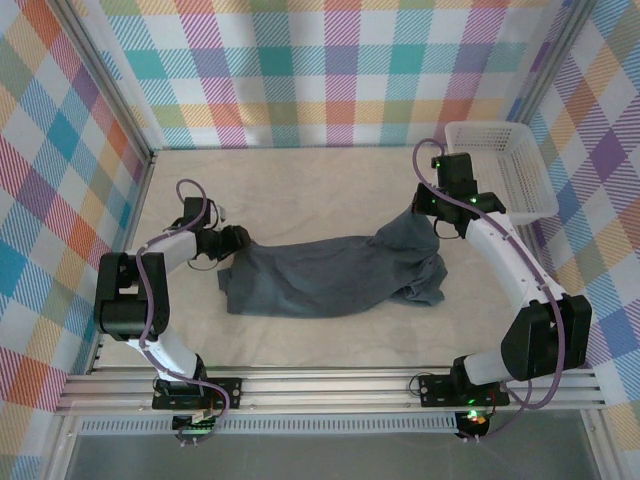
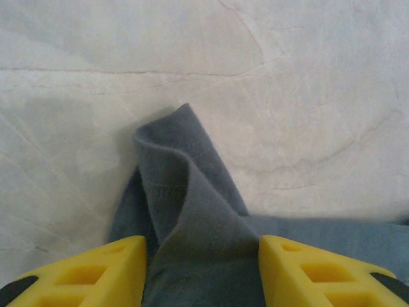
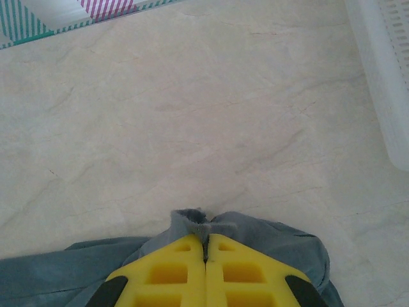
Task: Fold the inside-out t-shirt
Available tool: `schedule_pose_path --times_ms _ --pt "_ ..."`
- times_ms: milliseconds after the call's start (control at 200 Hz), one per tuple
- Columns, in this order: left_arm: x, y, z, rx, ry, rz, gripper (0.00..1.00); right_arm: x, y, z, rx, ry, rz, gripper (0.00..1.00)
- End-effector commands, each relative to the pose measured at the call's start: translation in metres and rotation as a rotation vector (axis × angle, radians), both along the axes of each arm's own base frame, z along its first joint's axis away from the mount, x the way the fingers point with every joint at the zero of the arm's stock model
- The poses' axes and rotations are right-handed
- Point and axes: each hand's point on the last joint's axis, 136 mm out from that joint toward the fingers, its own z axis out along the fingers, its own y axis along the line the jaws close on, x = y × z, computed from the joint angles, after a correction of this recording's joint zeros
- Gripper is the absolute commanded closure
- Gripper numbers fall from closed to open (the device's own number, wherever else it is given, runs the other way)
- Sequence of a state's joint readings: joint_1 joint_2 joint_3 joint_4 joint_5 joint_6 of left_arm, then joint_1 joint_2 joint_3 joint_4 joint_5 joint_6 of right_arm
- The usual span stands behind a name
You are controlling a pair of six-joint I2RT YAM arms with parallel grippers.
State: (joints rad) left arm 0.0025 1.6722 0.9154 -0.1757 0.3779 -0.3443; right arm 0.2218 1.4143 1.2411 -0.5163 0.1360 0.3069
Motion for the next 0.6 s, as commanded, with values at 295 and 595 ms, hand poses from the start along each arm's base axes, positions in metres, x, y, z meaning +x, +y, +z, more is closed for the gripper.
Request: schedule_pose_path --times_ms 295,595 --pt "-0.01 0.007 -0.002 0.028 0.001 0.024 0.47 -0.004 0.001 0.014 0.035 -0.029 0.006 1.0" --pt "-0.019 0.008 -0.002 0.015 -0.023 0.046 0.43 -0.005 0.004 0.014 0.041 -0.026 0.016 1.0"
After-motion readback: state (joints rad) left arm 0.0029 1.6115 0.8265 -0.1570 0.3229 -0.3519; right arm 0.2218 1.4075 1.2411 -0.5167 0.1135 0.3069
